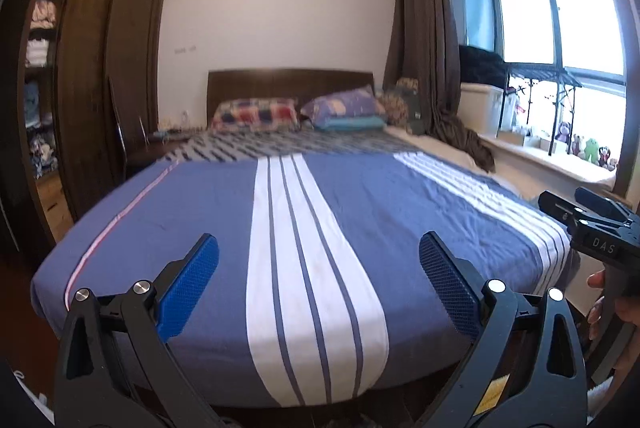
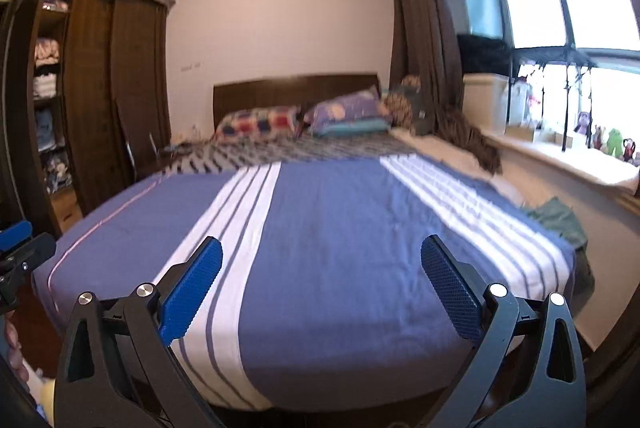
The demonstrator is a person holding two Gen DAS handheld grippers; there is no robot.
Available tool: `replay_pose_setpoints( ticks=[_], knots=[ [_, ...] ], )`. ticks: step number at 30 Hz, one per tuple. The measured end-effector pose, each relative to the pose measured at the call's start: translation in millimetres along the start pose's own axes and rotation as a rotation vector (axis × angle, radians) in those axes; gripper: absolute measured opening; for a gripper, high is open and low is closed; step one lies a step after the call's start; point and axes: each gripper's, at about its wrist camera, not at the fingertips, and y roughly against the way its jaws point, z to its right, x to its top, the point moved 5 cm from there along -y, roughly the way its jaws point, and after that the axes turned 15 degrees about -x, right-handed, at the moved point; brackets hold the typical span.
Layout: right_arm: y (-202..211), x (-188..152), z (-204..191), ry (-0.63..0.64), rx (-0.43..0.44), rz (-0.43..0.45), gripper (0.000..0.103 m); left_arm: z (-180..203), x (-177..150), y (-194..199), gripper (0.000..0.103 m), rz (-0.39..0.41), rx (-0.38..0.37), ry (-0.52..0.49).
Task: Collect trash
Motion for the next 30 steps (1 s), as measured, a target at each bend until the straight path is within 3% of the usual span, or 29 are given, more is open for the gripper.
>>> replay_pose_setpoints(
  ticks=[4, 10, 30],
  knots=[
    [19, 9, 3, -0.009, -0.035, 0.060, 0.100, 4, 9, 13, 0.095, 0.046, 0.011, -0.014],
    [32, 14, 0, 0.000, -0.035, 0.080, 0.100, 12, 10, 17, 0.095, 0.044, -0.007, -0.026],
    [25, 7, -4, -0.010, -0.023, 0.043, 0.100, 10, 9, 18, 0.095, 0.029, -0.009, -0.016]
  ],
)
